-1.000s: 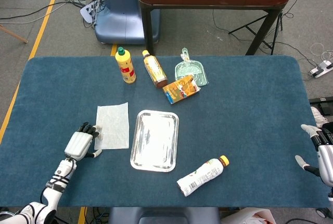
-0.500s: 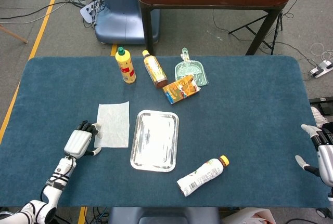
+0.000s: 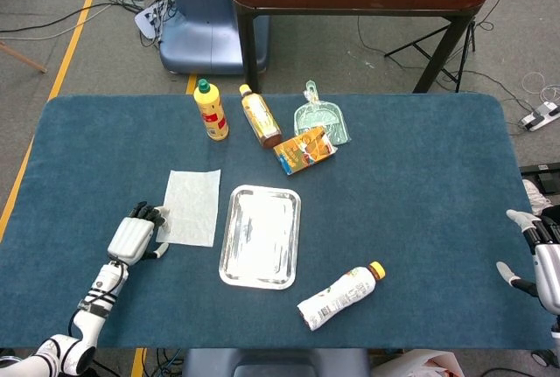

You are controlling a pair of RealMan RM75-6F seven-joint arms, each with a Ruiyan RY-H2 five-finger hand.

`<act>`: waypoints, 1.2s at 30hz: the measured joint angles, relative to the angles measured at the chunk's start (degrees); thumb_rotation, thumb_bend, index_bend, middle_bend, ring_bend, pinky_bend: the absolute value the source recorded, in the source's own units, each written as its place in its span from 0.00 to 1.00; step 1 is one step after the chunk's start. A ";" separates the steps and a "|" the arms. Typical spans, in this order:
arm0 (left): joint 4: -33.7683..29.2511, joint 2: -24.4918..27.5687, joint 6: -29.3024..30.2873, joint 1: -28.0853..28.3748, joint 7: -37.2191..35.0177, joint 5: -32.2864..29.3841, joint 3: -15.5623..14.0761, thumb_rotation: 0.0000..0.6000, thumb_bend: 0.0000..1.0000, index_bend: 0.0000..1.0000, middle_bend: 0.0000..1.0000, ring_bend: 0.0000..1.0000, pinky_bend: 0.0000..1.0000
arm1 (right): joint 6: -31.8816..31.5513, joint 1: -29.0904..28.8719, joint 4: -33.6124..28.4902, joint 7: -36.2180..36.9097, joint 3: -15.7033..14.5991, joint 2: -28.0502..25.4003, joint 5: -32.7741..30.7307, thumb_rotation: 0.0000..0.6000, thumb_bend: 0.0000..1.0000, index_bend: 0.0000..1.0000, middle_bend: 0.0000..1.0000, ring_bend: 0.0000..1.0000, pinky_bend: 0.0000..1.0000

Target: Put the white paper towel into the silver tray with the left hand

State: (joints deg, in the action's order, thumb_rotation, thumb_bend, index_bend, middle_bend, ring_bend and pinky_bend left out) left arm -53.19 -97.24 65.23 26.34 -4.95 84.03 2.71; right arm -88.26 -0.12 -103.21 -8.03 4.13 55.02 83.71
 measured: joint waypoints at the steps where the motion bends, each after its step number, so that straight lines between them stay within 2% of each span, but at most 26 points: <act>1: 0.09 -0.04 -0.03 0.04 -0.08 0.00 0.00 1.00 0.30 0.48 0.23 0.18 0.07 | 0.02 -0.01 0.00 -0.01 0.01 -0.01 -0.03 1.00 0.18 0.20 0.23 0.18 0.28; 11: 1.27 -0.69 0.05 0.53 -0.90 -0.02 0.35 1.00 0.37 0.53 0.25 0.19 0.07 | 0.07 0.05 -0.10 -0.03 0.03 -0.15 -0.26 1.00 0.18 0.20 0.23 0.18 0.28; 28: 2.41 -1.33 0.38 1.19 -2.46 0.23 0.60 1.00 0.39 0.61 0.27 0.19 0.07 | -0.01 0.20 0.05 0.21 0.08 -0.13 -0.53 1.00 0.18 0.20 0.23 0.18 0.28; 36: -0.52 0.70 1.71 1.55 -3.16 0.76 1.12 1.00 0.39 0.60 0.28 0.19 0.07 | -0.11 0.15 -0.12 0.10 0.15 -0.09 -0.30 1.00 0.18 0.20 0.23 0.18 0.28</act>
State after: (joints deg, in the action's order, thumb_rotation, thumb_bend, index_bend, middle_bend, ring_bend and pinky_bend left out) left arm -53.71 -96.54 66.94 27.89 -8.11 84.79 3.84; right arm -88.37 0.03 -103.33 -7.93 4.28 54.93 83.42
